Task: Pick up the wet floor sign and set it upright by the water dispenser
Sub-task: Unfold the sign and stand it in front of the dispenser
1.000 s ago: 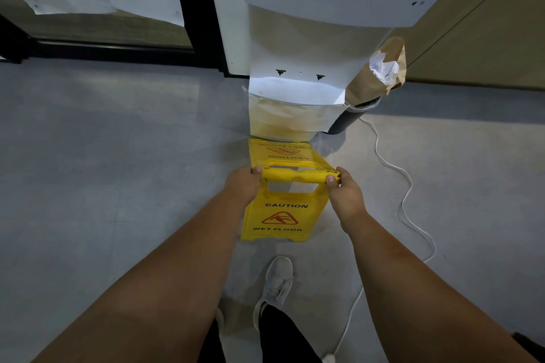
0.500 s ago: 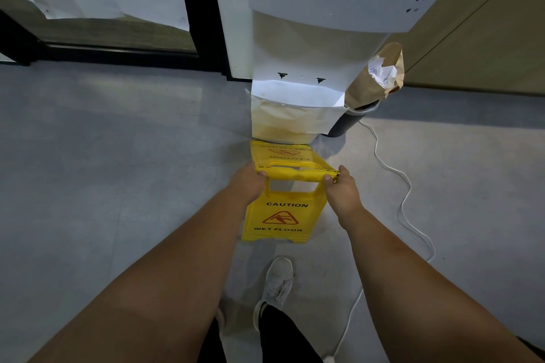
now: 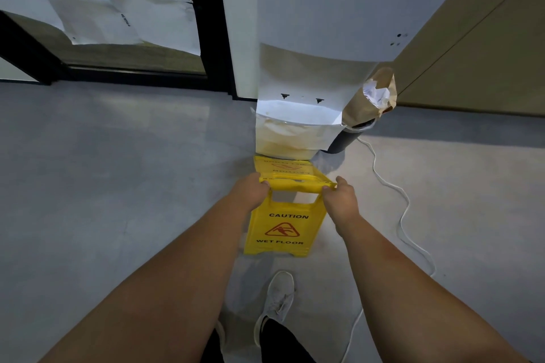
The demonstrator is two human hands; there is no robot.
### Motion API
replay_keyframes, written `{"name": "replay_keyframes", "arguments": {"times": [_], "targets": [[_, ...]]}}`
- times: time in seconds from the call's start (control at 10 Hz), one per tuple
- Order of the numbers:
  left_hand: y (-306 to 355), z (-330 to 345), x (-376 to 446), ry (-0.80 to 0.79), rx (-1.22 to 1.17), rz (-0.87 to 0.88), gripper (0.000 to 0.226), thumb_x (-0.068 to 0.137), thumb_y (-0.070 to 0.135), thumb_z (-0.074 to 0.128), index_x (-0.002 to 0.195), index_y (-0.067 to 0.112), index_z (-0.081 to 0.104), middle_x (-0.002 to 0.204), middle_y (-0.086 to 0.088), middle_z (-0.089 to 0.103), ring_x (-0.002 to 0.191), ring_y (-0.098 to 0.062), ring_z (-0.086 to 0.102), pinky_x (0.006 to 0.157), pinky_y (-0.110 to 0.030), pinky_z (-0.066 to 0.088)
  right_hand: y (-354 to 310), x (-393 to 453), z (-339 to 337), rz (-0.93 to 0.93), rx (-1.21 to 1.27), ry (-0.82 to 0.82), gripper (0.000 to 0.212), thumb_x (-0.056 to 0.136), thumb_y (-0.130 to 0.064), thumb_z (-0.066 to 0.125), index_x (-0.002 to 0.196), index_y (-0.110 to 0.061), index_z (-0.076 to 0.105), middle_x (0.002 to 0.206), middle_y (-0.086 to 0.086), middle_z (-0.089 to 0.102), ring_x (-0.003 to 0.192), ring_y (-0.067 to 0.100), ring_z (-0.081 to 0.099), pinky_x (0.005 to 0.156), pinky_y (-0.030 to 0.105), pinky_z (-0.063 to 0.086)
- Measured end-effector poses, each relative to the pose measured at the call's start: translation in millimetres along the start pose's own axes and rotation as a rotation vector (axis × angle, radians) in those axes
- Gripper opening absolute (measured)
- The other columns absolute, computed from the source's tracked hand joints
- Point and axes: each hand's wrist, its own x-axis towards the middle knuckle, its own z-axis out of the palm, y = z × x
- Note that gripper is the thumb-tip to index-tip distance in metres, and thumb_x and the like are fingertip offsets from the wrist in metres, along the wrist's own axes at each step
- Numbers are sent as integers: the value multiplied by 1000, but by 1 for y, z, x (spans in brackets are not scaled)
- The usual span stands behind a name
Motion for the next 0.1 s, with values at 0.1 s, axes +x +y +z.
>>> {"name": "replay_keyframes", "arguments": {"times": [0.1], "targets": [[10,-14,-20,22,-27,15,56,101,29,38,151,6,27,159,-13,26,145,-31,28,118,-40,27,-13,-15,-10,-34,16,-10,48,96,-17,44,142,-4,37,145,21,38,122,39,47,84,35,41]]}}
